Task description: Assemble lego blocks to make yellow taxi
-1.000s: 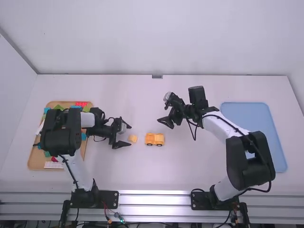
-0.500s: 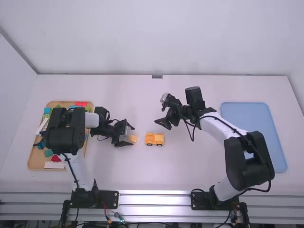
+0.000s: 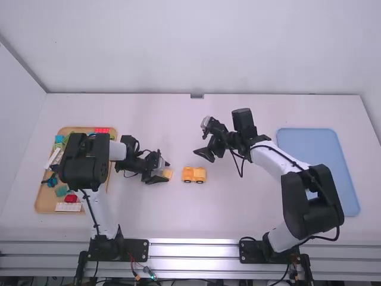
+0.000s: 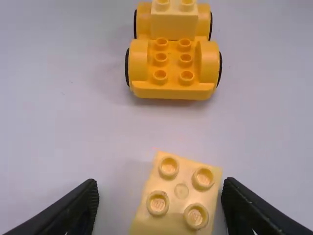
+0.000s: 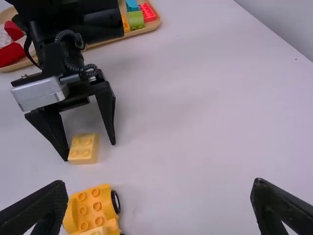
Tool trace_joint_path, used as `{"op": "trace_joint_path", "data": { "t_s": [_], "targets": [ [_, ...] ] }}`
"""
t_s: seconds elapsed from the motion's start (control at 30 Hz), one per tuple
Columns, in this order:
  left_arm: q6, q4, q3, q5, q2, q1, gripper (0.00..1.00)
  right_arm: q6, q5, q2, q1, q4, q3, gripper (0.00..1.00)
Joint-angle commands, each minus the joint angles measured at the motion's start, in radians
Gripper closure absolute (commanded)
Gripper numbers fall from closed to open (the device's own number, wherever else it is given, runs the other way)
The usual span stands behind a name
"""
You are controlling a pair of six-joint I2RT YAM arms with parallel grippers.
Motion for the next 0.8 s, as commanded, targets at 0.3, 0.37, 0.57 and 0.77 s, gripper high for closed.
{"op": "trace_joint_path", "data": {
  "t_s": [0.3, 0.37, 0.57, 0.77],
  "targets": [
    [0.242, -0.2, 0.055, -0.023, 0.018, 0.027, 0.36, 0.0, -0.005, -0.02, -0.001, 0.006, -0.009, 0.01],
    [0.242, -0.172, 0.042, -0.023, 0.018, 0.018, 0.36, 0.0, -0.006, -0.02, 0.0, 0.006, -0.009, 0.01],
    [0.172, -0.117, 0.027, 0.002, 0.018, 0.016, 0.46, 0.0, -0.006, -0.02, 0.001, 0.006, -0.009, 0.01],
    [0.172, -0.108, 0.024, 0.005, 0.018, 0.016, 0.55, 0.001, -0.01, -0.02, -0.002, 0.006, -0.009, 0.02]
  ]
}}
